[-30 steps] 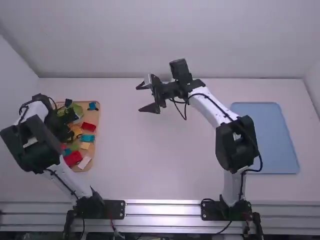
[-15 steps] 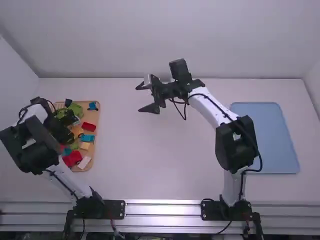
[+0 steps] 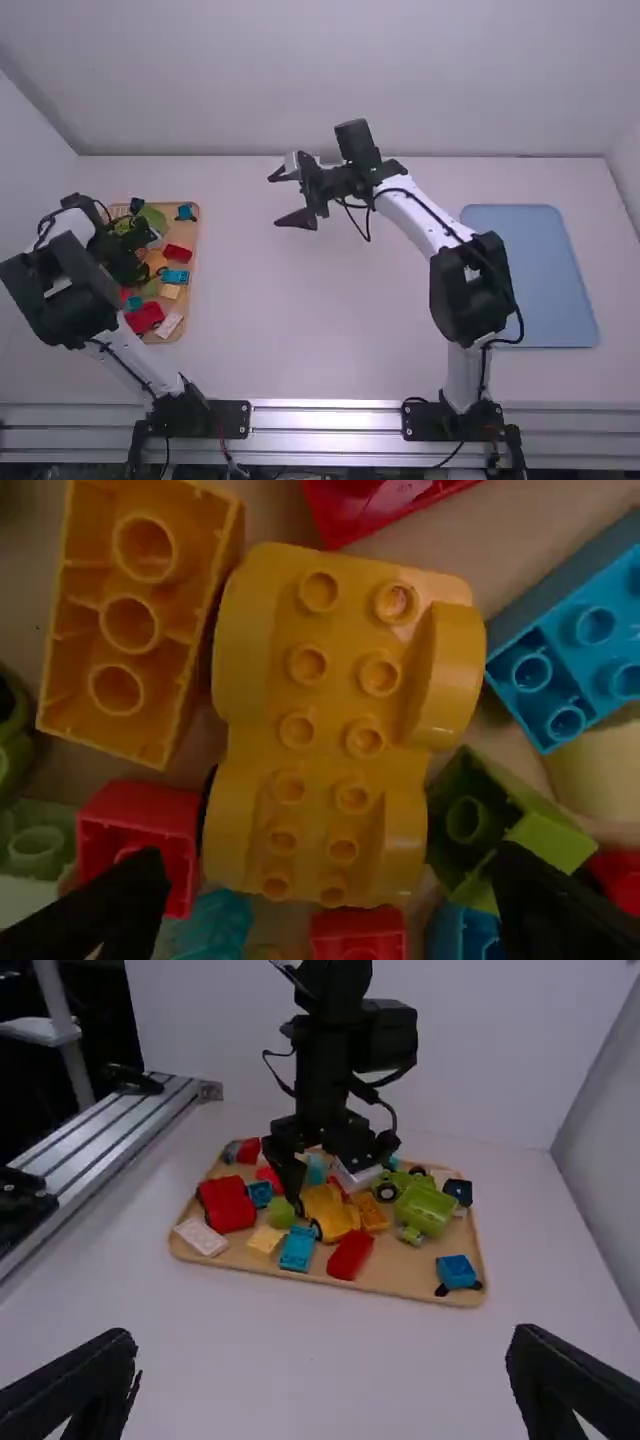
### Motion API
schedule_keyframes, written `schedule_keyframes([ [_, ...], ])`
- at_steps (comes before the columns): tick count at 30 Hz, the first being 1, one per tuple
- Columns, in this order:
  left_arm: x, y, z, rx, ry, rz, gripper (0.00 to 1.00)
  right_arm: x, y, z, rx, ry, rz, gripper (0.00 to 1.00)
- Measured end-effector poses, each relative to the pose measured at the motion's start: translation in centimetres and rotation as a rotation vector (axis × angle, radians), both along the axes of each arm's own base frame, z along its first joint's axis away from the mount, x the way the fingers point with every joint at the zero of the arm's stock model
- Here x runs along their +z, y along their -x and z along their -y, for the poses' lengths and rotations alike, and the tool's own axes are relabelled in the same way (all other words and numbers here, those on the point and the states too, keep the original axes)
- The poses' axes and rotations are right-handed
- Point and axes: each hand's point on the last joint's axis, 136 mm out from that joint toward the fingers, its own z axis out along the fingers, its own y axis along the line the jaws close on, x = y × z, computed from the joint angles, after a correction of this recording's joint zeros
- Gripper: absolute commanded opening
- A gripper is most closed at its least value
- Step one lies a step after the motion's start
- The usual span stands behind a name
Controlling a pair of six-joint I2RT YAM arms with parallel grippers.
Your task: Assemble lego blocks to make yellow taxi
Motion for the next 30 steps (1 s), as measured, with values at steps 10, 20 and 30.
schedule_keyframes([
  [10,-0.1,0.9,0.9,-0.014,0.018,-0.051,0.91,0.0,0.0,0.0,0.002,0.0,0.004,0.99],
  [20,0.3,-0.4,0.1,0.069,-0.003,-0.001,0.73,0.0,0.0,0.0,0.002,-0.001,0.005,0.99],
  [30,0.4,-0.7,-0.1,0.088,-0.008,0.01,0.79,0.0,0.0,0.0,0.001,0.0,0.003,0.99],
])
